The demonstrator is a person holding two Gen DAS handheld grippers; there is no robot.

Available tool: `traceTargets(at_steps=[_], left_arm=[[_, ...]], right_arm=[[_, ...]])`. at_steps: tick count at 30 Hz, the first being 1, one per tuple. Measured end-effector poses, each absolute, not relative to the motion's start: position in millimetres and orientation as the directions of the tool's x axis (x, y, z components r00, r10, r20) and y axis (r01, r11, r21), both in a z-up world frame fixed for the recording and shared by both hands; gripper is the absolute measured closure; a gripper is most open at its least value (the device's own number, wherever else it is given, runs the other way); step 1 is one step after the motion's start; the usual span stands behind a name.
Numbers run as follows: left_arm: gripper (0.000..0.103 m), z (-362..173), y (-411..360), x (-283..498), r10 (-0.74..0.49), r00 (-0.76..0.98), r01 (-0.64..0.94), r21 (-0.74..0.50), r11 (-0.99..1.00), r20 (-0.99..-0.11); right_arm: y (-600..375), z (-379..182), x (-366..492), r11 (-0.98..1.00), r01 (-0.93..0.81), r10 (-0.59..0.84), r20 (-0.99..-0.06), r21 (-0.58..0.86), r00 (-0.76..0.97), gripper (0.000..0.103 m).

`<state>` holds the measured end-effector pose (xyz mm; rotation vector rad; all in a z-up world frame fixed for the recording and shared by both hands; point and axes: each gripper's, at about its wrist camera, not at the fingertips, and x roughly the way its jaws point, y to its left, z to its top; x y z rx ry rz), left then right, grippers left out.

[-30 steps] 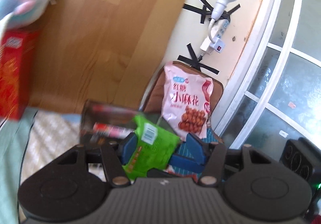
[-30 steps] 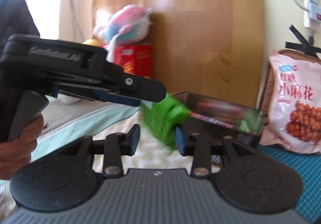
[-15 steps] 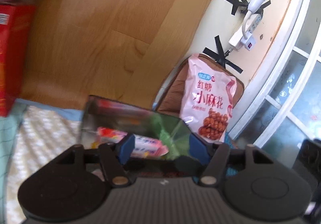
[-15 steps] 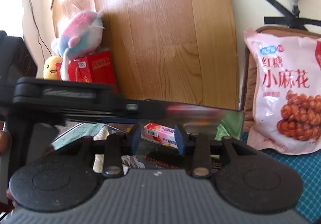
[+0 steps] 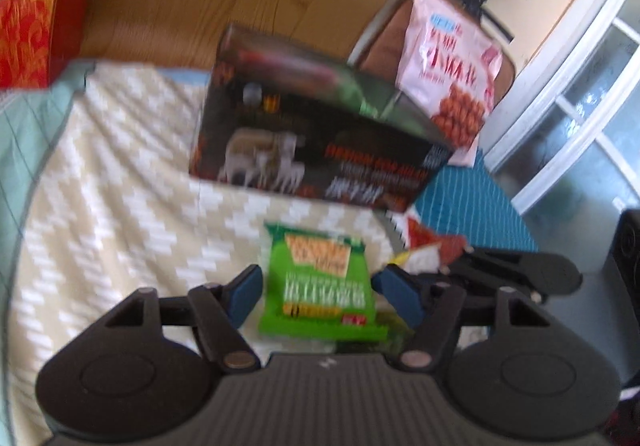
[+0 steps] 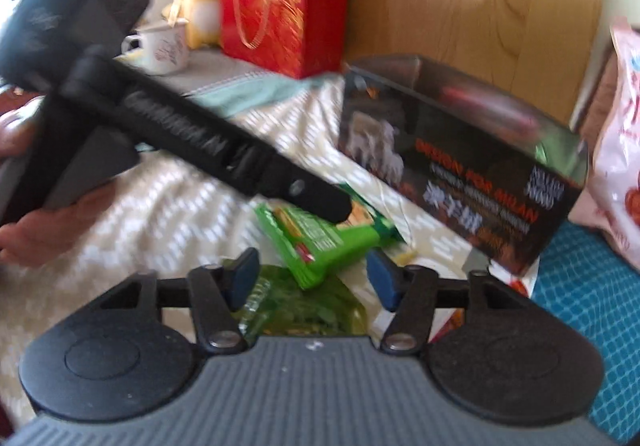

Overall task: Organize snacks
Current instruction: 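Move the left gripper back toward the white cup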

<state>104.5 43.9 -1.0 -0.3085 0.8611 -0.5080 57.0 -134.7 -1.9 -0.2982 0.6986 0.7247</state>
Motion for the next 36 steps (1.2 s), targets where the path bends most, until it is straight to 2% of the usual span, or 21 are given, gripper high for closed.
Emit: traceTargets(at_steps=[3,8,12,15,18,20,23,27,36], left_arm=[[0.046,0.8,38.7,101.3,-0.515,0.571,0.305,-0.417,0.856,-0.639],[0.046,33.4,48.3,99.6,-0.569,0.616,0.334,-0.474,0.815,-0.544],[0.045,74.7,35.3,112.0,-0.551,0.694,0.386,-0.408,0.828,-0.463],[0.041,91.3,20.2,137.3,-0.52,0.745,0.379,-0.376,0.845,-0.417],[0.029,86.0,10.3,166.2,-0.469,0.78,0.319,-0.381,0.868,-0.414],[0.029,74.6,7.3,175.3,-0.446,0.775,0.276,-0.394,0.877,-0.449],[0.029,65.0,13.7,164.5,-0.459,0.772,0.284,-0.406,0.869,-0.441],[0.029,59.3,30.5,140.7,-0.466,0.768,0.283,-0.42,0.862,-0.439],[0.025,30.0,54.6,90.4,-0.518,0.719,0.285,-0.484,0.827,-0.463]], right_arm=[[-139.0,-4.8,67.5,0.733,-0.678,0.536,-0.66,0.053,0.527,0.057],[-147.5,16.5,56.9,0.743,-0.669,0.561,-0.553,0.008,0.616,0.058],[-155.2,47.2,64.2,0.77,-0.637,0.557,-0.444,-0.041,0.702,0.058],[-158.5,61.9,90.7,0.797,-0.602,0.535,-0.403,-0.051,0.742,0.058],[-163.2,63.1,131.0,0.828,-0.561,0.513,-0.43,0.018,0.743,0.058],[-170.3,59.1,147.0,0.857,-0.511,0.481,-0.458,0.067,0.747,0.057],[-187.7,56.8,146.1,0.849,-0.498,0.519,-0.453,0.176,0.725,0.057],[-198.9,52.9,115.2,0.855,-0.495,0.509,-0.436,0.155,0.742,0.057],[-223.4,27.6,62.8,0.871,-0.45,0.486,-0.472,0.195,0.736,0.054]])
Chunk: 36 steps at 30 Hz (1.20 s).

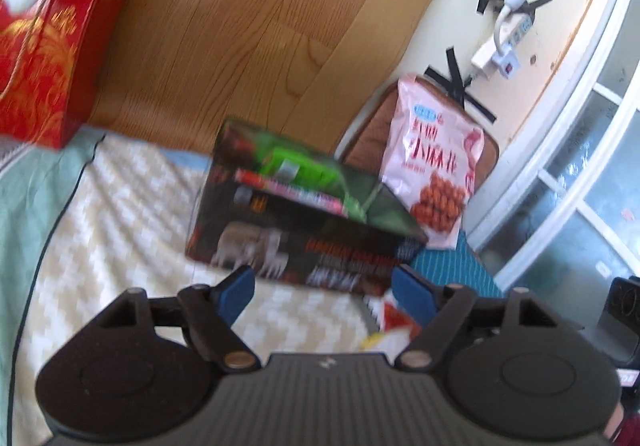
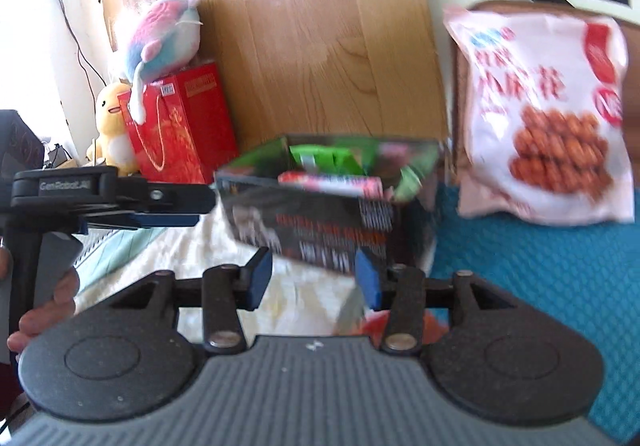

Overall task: Organize snacks
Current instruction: 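Move the left gripper back toward the white cup, then grasp the white cup with the left gripper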

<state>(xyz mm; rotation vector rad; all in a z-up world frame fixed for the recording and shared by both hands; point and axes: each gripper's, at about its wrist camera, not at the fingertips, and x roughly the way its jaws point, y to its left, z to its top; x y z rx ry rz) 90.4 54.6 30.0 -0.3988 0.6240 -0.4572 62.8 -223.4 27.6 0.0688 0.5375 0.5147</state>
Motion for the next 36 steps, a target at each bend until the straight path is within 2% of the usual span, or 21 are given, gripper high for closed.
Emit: traceTargets(at_steps=[8,17,20,22,26,31,34,36], left_arm=[[0.026,-9.5,76.1,87.3,-0.515,0.685,0.193,-0.553,0.81,-0.515],[0.026,-11.4,77.3,85.3,-0.55,0.679,0.236,-0.565,0.791,-0.486],[0.026,-10.0,76.5,83.8,-0.583,0.668,0.271,-0.579,0.769,-0.462],[0.026,-8.8,74.6,83.3,-0.619,0.649,0.304,-0.596,0.743,-0.441],[0.026,-7.6,69.3,81.7,-0.665,0.616,0.35,-0.61,0.711,-0.423],[0.024,-10.7,62.8,85.2,-0.687,0.576,0.36,-0.617,0.7,-0.443],[0.03,-13.7,61.1,88.1,-0.686,0.568,0.35,-0.622,0.701,-0.454],[0.039,-14.5,60.9,88.6,-0.682,0.57,0.345,-0.62,0.705,-0.458]], right_arm=[[-228.8,12.7,42.1,0.891,-0.399,0.453,-0.507,0.219,0.733,0.054],[-211.5,-0.9,55.3,0.885,-0.423,0.456,-0.553,0.197,0.697,0.054],[-206.9,-7.6,66.2,0.867,-0.441,0.489,-0.567,0.233,0.663,0.054],[-200.2,-10.3,72.3,0.856,-0.46,0.505,-0.575,0.236,0.644,0.063],[-175.4,-7.5,74.7,0.831,-0.535,0.514,-0.581,0.153,0.632,0.064],[-145.6,-5.9,69.5,0.786,-0.616,0.522,-0.581,0.044,0.624,0.064],[-135.8,-6.6,66.4,0.763,-0.646,0.523,-0.585,-0.002,0.62,0.064],[-133.2,-6.6,64.1,0.754,-0.656,0.52,-0.58,-0.032,0.627,0.064]])
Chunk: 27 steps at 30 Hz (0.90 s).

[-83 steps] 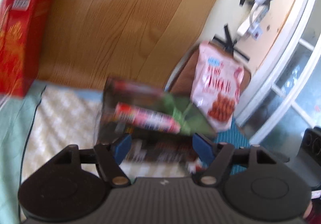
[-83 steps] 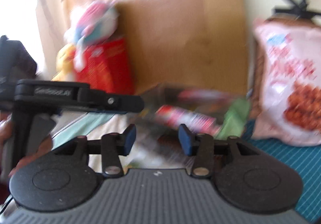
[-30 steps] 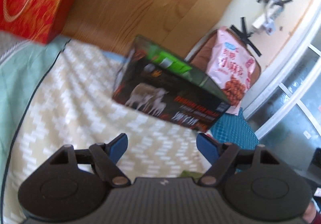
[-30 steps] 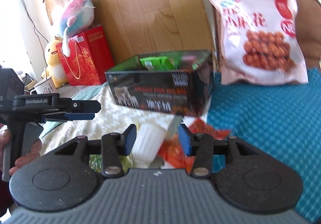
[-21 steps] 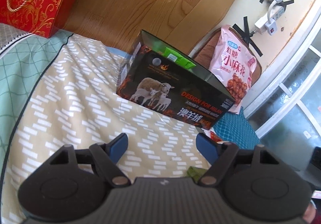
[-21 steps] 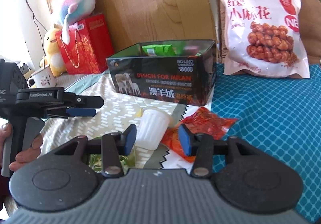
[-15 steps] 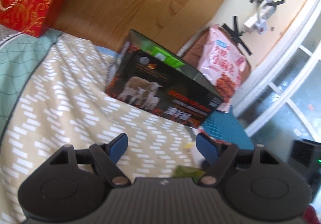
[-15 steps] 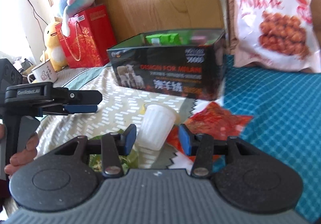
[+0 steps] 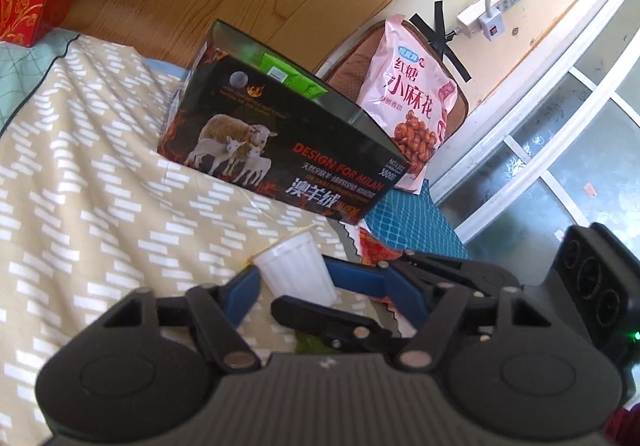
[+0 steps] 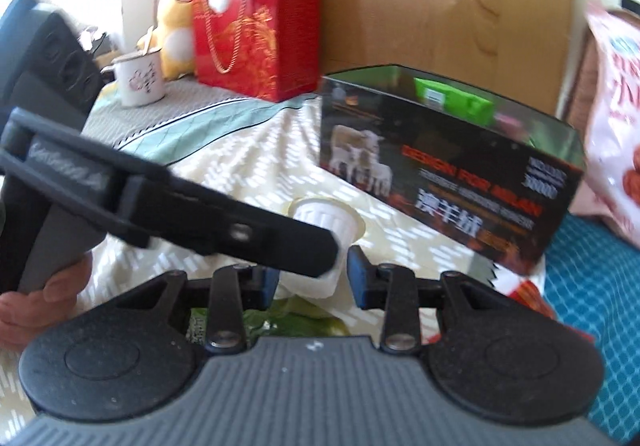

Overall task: Organize snacks
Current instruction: 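Grasp the white cup with the left gripper, then drop the white cup into the black tin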

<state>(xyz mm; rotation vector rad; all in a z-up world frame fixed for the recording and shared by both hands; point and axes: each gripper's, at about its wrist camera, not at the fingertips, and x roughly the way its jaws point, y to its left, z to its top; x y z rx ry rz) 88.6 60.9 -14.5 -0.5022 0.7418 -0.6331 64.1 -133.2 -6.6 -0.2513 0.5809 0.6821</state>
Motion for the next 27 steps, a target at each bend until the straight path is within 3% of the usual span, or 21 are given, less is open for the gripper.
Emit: traceTargets(at_steps=[3,6,10,13,21,27], left_arm=[[0.045,-11.7,62.7,89.4,-0.679,0.58,0.327,-0.635,0.7,-0.45],[0.045,2.1,65.4,94.7,-0.693,0.595,0.334,-0.659,0.674,-0.407],[0.045,34.4,61.3,109.9,-0.674,0.64,0.383,-0.606,0.697,-0.37],[0.045,52.9,58.7,128.0,-0.652,0.672,0.39,-0.582,0.714,-0.35],[0.041,49.1,52.0,177.5,-0.554,0.726,0.283,-0.556,0.781,-0.409],[0.038,51.2,64.9,152.6,-0.557,0.744,0.297,-0.563,0.771,-0.369]], right_arm=[[-132.4,-1.7,60.1,0.758,-0.649,0.516,-0.548,-0.064,0.658,0.065],[-132.2,10.1,56.0,0.763,-0.639,0.523,-0.488,-0.098,0.699,0.065],[-128.8,30.4,66.9,0.77,-0.612,0.508,-0.409,-0.179,0.758,0.065],[-130.6,47.6,89.4,0.784,-0.599,0.513,-0.371,-0.165,0.774,0.065],[-127.1,52.7,152.3,0.828,-0.559,0.498,-0.401,-0.044,0.769,0.063],[-151.0,53.4,124.8,0.842,-0.538,0.495,-0.359,-0.025,0.791,0.062]])
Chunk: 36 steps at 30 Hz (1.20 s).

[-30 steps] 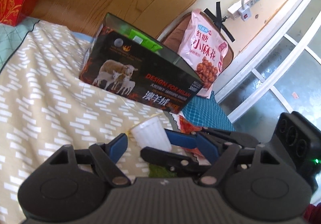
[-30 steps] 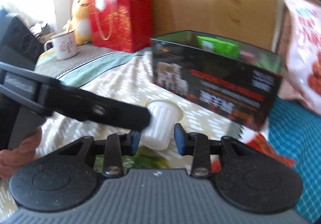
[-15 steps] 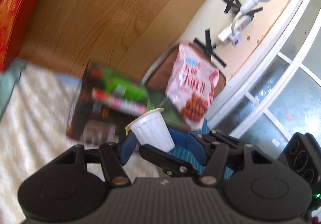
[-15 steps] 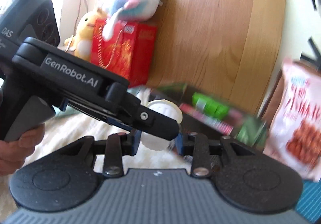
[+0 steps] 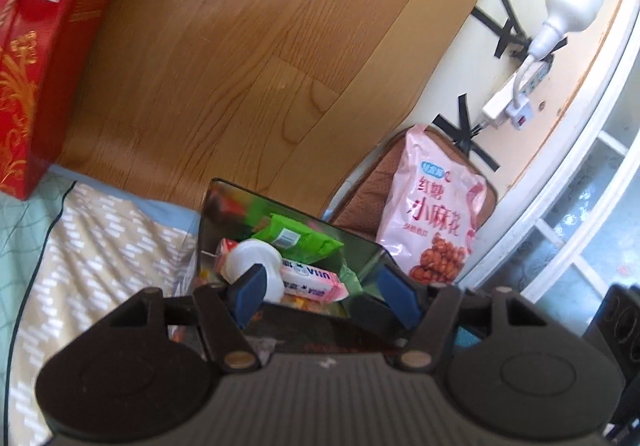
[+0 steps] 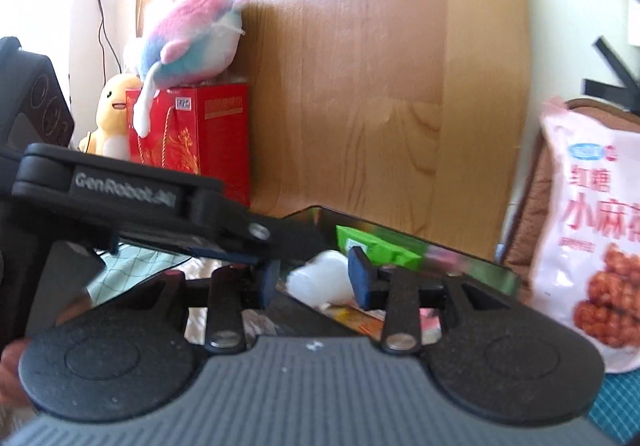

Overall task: Organize snacks
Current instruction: 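Drop the white cup into the black tin, then grasp the red spicy snack packet with the right gripper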

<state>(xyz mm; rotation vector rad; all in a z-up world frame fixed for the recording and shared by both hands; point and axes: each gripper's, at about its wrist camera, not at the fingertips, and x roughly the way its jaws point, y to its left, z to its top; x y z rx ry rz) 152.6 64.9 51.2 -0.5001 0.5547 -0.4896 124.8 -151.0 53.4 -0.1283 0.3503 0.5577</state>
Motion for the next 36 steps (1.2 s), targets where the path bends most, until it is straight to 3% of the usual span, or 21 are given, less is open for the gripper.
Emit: traceTargets(at_steps=[3,8,13,19,28,36], left_arm=[[0.037,49.4,68.5,134.4,-0.579,0.731,0.307,-0.585,0.751,-0.361],[0.036,30.5,59.2,103.1,-0.629,0.664,0.324,-0.603,0.729,-0.404],[0.036,7.5,34.7,88.8,-0.661,0.588,0.34,-0.599,0.724,-0.466],[0.036,-7.5,23.7,80.3,-0.655,0.562,0.343,-0.579,0.74,-0.505],[0.036,-13.5,34.6,81.6,-0.646,0.585,0.322,-0.591,0.739,-0.49],[0.035,-16.4,65.5,85.1,-0.616,0.637,0.236,-0.643,0.728,-0.463]], right_arm=[[-176.9,51.9,105.4,0.86,-0.51,0.477,-0.354,-0.001,0.805,0.054],[-229.7,32.4,77.8,0.917,-0.386,0.391,-0.416,0.1,0.821,0.054],[-291.3,-1.8,67.6,0.895,-0.219,0.403,-0.493,0.389,0.771,0.054],[-323.7,-24.4,88.4,0.774,-0.114,0.475,-0.451,0.623,0.755,0.059],[-280.4,-38.8,114.4,0.715,-0.208,0.613,-0.456,0.667,0.645,0.078],[-215.8,-39.4,110.5,0.676,-0.349,0.713,-0.456,0.649,0.532,0.079]])
